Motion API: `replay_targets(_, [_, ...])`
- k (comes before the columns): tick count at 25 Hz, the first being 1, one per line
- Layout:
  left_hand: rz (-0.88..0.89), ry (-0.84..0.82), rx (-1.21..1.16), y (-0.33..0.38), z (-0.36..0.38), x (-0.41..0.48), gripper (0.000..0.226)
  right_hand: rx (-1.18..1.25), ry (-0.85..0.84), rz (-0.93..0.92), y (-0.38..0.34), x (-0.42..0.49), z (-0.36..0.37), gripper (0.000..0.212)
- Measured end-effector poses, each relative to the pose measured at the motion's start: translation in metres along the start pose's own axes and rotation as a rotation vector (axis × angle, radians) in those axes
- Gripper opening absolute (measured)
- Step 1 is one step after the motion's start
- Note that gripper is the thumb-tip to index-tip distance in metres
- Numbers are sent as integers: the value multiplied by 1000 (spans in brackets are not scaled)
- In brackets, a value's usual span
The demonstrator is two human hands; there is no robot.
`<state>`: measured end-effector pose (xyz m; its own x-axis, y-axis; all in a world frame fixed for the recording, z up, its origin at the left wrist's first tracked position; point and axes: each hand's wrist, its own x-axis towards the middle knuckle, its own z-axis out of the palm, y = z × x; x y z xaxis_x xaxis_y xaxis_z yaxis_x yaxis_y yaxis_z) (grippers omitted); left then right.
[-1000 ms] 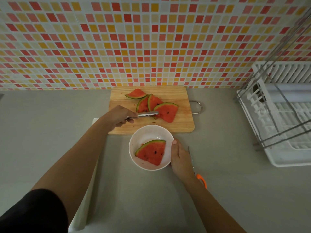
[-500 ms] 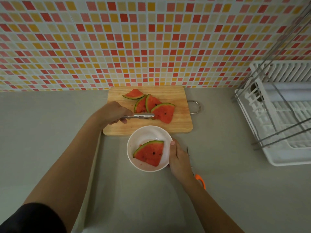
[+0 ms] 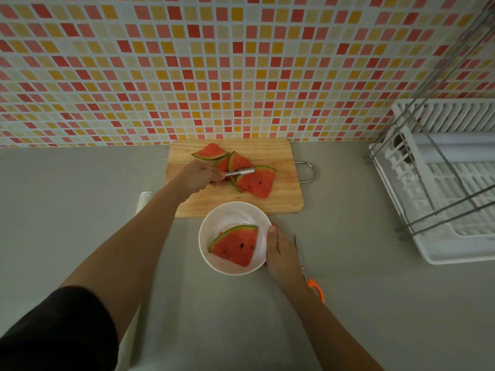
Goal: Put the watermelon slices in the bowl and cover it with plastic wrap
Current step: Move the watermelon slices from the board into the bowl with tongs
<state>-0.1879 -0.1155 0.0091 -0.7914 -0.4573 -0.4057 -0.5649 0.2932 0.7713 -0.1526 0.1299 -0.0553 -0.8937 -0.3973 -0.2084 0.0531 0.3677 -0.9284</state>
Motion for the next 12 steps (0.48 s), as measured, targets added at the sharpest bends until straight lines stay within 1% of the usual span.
replay_targets(2, [10,55,-61,-1,2,-2,12,-6,-1,-3,1,0,0,29])
replay_targets(6, [-13,179,-206,-5,6,-8,5,-14,5,0,0,-1,0,27])
replay_targets(9, [-7,213,-307,-10,3,-16,12,-32,2,7,-1,-1,0,28])
replay_targets(12, [73,159,-384,-20,-9,-38,19,-48,18,-2,-1,0,0,31])
